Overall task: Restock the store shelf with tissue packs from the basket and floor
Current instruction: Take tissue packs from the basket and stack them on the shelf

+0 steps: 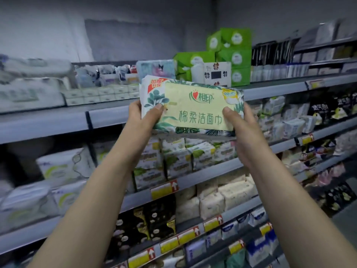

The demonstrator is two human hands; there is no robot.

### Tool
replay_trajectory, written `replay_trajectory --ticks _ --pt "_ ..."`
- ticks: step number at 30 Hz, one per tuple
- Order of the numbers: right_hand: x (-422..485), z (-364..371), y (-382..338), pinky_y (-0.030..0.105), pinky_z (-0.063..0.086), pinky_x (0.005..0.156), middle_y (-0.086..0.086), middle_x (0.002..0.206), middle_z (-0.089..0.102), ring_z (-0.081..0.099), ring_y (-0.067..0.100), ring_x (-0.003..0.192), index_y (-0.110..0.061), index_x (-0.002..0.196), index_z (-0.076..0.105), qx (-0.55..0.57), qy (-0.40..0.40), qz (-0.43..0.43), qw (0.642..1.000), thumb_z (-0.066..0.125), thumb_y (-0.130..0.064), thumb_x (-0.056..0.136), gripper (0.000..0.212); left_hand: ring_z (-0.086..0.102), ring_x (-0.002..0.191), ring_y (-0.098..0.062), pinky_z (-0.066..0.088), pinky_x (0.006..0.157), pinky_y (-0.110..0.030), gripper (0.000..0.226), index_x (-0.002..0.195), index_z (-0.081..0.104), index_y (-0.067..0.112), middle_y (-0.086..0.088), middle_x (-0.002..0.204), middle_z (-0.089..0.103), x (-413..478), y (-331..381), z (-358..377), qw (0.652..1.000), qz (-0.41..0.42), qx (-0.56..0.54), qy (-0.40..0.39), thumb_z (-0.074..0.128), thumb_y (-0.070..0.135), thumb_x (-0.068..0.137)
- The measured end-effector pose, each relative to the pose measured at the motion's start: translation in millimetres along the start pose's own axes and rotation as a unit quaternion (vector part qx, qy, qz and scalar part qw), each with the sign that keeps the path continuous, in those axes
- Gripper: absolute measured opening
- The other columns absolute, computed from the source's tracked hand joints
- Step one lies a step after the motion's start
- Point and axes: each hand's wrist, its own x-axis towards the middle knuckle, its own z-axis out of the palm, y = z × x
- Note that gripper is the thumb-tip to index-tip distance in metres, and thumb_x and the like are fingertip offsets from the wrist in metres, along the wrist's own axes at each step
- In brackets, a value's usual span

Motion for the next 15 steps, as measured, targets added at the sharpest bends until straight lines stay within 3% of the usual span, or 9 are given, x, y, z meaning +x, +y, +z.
replay_trajectory --ticks 4,7,10,15 --pt "1.6 50.2 -6.0 0.038 0.026 0.105 -0.008 0.16 0.021 0.025 0.018 0.144 -0.037 0.153 0.014 0.008 -0.028 -0.006 1.0 0.066 -0.043 0.088 0.084 0.058 0.116 -0.015 0.048 0.098 -0.043 0.062 0.126 0.043 0.036 0.003 0.131 0.054 -5.1 16.1 -50.1 0.996 0.028 0.07 0.048 0.059 0.065 0.074" --pt "3.4 87.1 -7.2 0.032 0.03 0.101 -0.01 0.154 0.033 0.035 0.015 0.139 -0.037 0.153 0.016 -0.005 -0.062 -0.022 0.998 0.067 -0.04 0.088 0.083 0.05 0.123 -0.015 0.041 0.106 -0.046 0.066 0.124 0.044 0.04 0.005 0.135 0.045 -4.7 26.9 -86.1 0.984 0.051 0.138 0.098 0.055 0.072 0.068" --pt "5.8 124.0 -11.7 0.022 0.04 0.094 -0.018 0.137 0.051 0.05 0.005 0.123 -0.033 0.144 0.032 -0.02 -0.067 -0.06 0.996 0.068 -0.033 0.089 0.065 0.048 0.123 -0.015 0.039 0.108 -0.044 0.065 0.131 0.042 0.036 0.004 0.134 0.043 -6.5 37.8 -115.0 0.972 0.08 0.184 0.119 0.055 0.065 0.075" --pt "19.2 184.5 -14.5 0.039 0.038 0.111 -0.009 0.147 0.044 0.045 0.013 0.131 -0.029 0.15 0.027 -0.045 -0.055 -0.111 0.991 0.071 -0.04 0.083 0.081 0.057 0.117 -0.012 0.045 0.103 -0.042 0.046 0.121 0.05 0.044 0.004 0.128 0.056 6.2 40.5 -165.2 0.965 0.1 0.212 0.119 0.056 0.061 0.078"
